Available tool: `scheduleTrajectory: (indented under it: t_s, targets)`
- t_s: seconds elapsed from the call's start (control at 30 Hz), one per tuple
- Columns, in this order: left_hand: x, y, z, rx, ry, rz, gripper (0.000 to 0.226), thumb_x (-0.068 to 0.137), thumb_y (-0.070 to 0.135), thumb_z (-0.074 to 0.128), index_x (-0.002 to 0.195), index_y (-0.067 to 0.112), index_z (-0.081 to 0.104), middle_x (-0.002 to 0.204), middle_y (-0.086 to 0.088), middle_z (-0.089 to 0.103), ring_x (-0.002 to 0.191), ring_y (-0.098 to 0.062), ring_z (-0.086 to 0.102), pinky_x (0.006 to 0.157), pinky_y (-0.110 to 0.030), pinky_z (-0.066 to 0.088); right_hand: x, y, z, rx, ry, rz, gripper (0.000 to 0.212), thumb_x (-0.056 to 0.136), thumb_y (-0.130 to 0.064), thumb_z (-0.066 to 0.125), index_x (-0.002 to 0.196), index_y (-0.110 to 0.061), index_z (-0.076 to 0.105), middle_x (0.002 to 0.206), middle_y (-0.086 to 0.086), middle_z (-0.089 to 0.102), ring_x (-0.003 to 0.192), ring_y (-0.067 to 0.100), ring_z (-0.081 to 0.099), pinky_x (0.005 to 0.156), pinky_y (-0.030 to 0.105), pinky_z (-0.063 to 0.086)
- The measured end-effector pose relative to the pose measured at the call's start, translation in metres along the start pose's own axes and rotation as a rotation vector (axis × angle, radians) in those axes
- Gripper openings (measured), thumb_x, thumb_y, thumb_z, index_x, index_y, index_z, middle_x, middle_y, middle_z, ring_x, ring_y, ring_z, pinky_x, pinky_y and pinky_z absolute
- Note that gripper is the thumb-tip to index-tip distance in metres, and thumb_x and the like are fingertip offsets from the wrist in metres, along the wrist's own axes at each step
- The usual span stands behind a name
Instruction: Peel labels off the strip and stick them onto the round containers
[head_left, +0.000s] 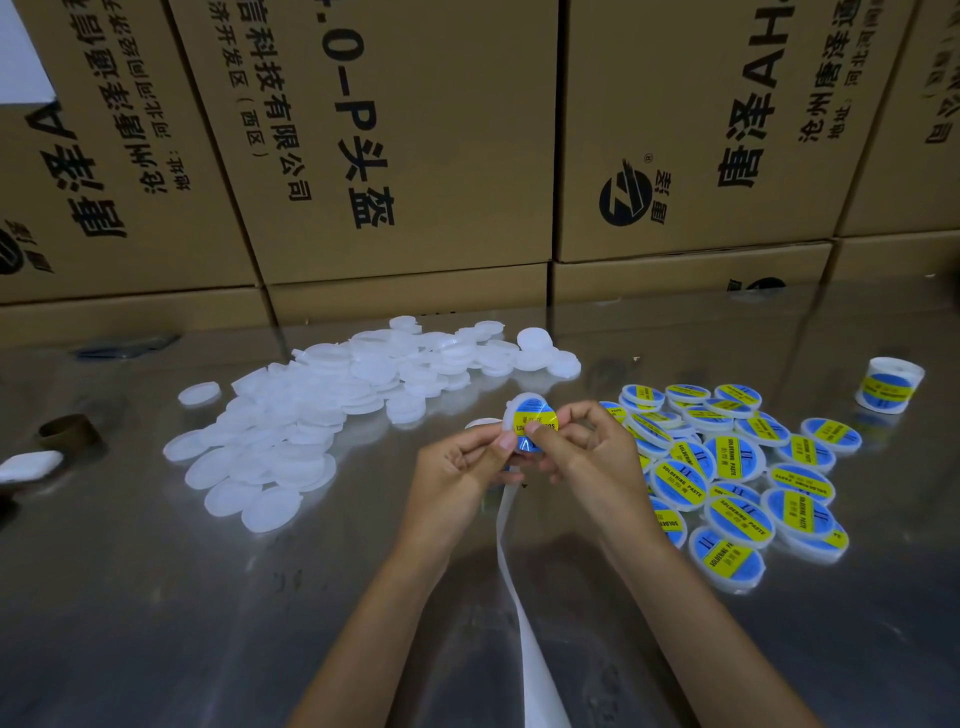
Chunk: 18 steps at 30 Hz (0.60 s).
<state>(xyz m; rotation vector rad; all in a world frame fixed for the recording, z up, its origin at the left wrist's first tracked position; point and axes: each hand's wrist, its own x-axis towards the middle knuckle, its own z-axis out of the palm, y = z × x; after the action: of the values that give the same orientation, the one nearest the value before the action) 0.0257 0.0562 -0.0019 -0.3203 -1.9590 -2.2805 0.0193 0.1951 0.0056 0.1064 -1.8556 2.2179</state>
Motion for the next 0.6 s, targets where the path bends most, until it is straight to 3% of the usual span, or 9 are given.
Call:
scheduleTrajectory:
  t_s: [0.1,0.27,0.33,0.43,0.6]
  targets:
    - [-0.001,0.001,0.001,0.017,0.010,-0.007,0.017,0.094,0.012,0.065,0.107,0.006,0.074,0.095,-0.011,0.078,0.085,-0.022,0.075,0.071,-0.021,0.057,0.004,0.005,0.000,-0.082,0.028,-0.005,0.022,0.084,-0.010,0.074,0.081,-0.014,0.053,0.057,-0.003,0.061,0.052,0.011,0.057,0.049,0.019,0.044]
    - [-0.001,0.003,0.001,-0.014,0.097,-0.034,0.017,0.093,0.010,0.067,0.108,0.004,0.073,0.089,-0.013,0.078,0.074,-0.019,0.075,0.067,-0.018,0.055,0.005,0.014,0.000,-0.283,0.012,-0.051,0.024,0.082,-0.033,0.076,0.081,-0.026,0.053,0.063,0.015,0.063,0.058,0.020,0.061,0.064,0.038,0.051]
    - [-0.001,0.003,0.003,-0.027,0.106,-0.056,0.013,0.094,0.008,0.065,0.103,0.005,0.074,0.087,-0.013,0.078,0.073,-0.019,0.075,0.065,-0.018,0.055,0.006,0.016,0.000,-0.352,0.023,-0.068,0.026,0.081,-0.039,0.075,0.082,-0.027,0.052,0.059,0.010,0.058,0.057,0.018,0.057,0.066,0.042,0.052]
    - [-0.002,0.003,0.005,-0.030,0.165,-0.078,0.010,0.095,0.006,0.064,0.096,0.006,0.075,0.083,-0.014,0.077,0.071,-0.021,0.074,0.062,-0.019,0.056,0.006,0.018,-0.001,-0.509,0.043,-0.134,0.029,0.081,-0.047,0.072,0.084,-0.028,0.051,0.053,-0.007,0.055,0.050,0.006,0.050,0.060,0.035,0.047]
    - [-0.001,0.004,0.002,-0.052,0.231,-0.109,0.013,0.094,0.004,0.062,0.096,-0.006,0.070,0.078,-0.022,0.074,0.061,-0.024,0.073,0.058,-0.025,0.059,-0.002,0.017,0.002,-0.709,-0.028,-0.319,0.023,0.090,-0.042,0.063,0.087,-0.031,0.043,0.058,-0.008,0.056,0.055,0.009,0.051,0.055,0.032,0.041]
